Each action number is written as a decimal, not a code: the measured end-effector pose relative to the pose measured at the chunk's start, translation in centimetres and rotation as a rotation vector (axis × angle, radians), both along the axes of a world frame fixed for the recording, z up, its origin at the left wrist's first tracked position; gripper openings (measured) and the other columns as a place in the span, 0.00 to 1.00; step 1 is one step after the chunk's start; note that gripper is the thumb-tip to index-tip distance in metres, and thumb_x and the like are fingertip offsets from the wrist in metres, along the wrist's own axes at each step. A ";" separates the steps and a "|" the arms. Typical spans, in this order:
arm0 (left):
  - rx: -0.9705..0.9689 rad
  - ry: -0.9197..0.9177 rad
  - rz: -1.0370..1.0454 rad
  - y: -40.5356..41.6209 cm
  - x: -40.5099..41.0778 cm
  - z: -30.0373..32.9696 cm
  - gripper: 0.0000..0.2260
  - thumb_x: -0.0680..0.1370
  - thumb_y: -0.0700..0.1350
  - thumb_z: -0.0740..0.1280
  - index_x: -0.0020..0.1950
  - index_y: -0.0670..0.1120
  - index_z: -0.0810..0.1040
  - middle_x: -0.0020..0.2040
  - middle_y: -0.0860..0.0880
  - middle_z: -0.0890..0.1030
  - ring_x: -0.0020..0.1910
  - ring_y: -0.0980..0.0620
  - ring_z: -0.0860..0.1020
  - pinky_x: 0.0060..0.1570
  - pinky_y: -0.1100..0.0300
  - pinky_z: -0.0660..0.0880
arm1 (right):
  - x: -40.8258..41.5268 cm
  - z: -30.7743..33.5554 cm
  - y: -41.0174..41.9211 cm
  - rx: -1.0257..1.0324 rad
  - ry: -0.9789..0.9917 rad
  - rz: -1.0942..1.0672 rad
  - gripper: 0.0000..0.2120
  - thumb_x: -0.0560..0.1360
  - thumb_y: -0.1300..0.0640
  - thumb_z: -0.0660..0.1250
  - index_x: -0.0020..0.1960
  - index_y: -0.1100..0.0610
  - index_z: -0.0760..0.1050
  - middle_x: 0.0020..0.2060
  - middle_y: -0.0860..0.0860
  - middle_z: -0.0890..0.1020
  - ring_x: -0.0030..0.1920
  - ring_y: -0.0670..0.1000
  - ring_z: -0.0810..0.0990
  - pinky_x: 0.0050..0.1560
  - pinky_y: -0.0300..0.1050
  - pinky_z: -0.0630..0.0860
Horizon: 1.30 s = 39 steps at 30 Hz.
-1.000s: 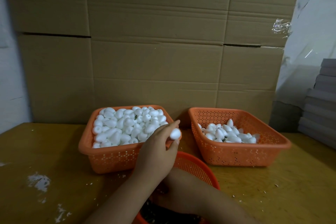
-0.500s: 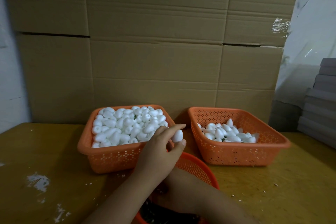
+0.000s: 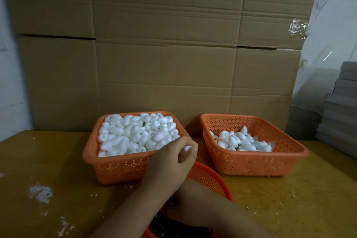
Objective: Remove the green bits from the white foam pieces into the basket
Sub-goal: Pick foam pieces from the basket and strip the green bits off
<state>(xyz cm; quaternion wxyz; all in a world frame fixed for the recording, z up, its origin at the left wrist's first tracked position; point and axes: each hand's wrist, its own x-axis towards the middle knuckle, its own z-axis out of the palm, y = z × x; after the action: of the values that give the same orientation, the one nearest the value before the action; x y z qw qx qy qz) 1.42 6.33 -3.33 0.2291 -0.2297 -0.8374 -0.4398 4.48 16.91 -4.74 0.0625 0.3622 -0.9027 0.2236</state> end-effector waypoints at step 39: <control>0.113 0.183 0.059 0.0 -0.9 -0.1 0.05 0.76 0.52 0.68 0.51 0.57 0.80 0.49 0.61 0.77 0.49 0.60 0.77 0.43 0.69 0.73 | 0.2 0.3 0.1 -0.036 -0.058 -0.005 0.16 0.78 0.56 0.66 0.65 0.56 0.76 0.59 0.53 0.80 0.56 0.52 0.78 0.56 0.45 0.74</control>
<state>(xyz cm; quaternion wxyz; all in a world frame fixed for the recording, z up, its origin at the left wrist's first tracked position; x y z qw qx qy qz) 0.48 6.30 -3.48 0.3299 -0.2310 -0.7932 -0.4568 4.68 17.03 -4.42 0.0435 0.3520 -0.9009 0.2501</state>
